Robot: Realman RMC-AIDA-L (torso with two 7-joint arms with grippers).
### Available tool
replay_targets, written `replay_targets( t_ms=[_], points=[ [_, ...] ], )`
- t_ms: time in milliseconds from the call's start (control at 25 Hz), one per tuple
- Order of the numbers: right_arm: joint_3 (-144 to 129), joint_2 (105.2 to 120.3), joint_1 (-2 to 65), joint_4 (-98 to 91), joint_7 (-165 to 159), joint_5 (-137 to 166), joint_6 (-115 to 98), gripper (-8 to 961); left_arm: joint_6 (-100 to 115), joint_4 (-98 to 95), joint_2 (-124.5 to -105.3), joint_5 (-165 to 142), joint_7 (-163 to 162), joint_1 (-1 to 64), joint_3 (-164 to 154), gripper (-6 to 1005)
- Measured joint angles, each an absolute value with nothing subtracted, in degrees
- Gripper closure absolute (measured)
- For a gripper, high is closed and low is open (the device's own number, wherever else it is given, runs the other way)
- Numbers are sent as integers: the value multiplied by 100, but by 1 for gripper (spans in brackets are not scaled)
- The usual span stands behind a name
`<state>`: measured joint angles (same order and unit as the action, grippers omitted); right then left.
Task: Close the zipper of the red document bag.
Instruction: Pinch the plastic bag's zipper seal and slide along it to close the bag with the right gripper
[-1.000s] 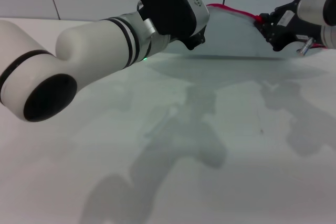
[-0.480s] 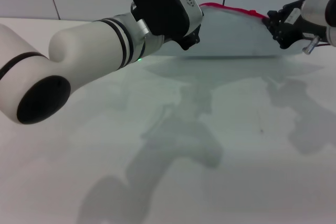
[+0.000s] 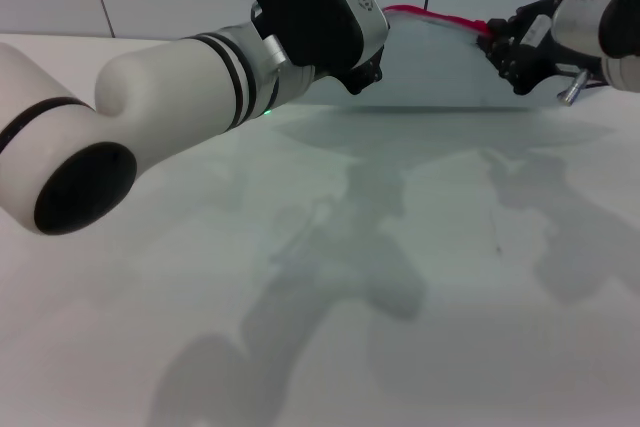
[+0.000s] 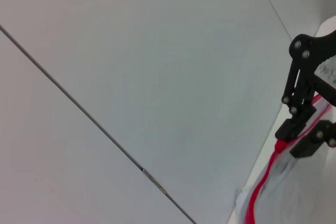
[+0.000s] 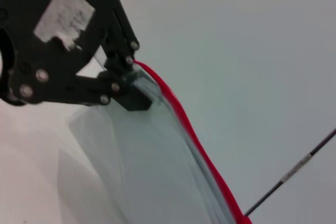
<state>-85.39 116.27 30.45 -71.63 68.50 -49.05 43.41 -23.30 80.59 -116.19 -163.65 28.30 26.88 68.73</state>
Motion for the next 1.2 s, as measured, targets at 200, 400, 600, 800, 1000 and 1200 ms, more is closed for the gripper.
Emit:
replay_targets(
  t_ms=[200,400,600,800,1000,1200],
  points=[
    [-8559,11628,3032,-7239,6836,-4905,4332,758,-2329,8059,-11619,-16365,2830,2689,6873,945],
    [-8558,11628,3005,-7307,6824,-4905,4324,720,-2329,8059,-11619,-16365,2830,2695,6873,945],
    [-8552,11628,2998,-7313,6822,-4904,4314,682,-2329,8059,-11619,-16365,2830,2707,6871,945],
    [-8575,11628,3027,-7319,6821,-4904,4261,683,-2330,8054,-11619,-16365,2830,2755,6837,945],
    [-8631,11628,3006,-7385,6820,-4902,4175,684,-2334,8040,-11619,-16365,2830,2763,6821,945],
    [-8644,11628,2995,-7401,6823,-4896,4175,685,-2337,8028,-11619,-16365,2834,2762,6820,945]
  ],
)
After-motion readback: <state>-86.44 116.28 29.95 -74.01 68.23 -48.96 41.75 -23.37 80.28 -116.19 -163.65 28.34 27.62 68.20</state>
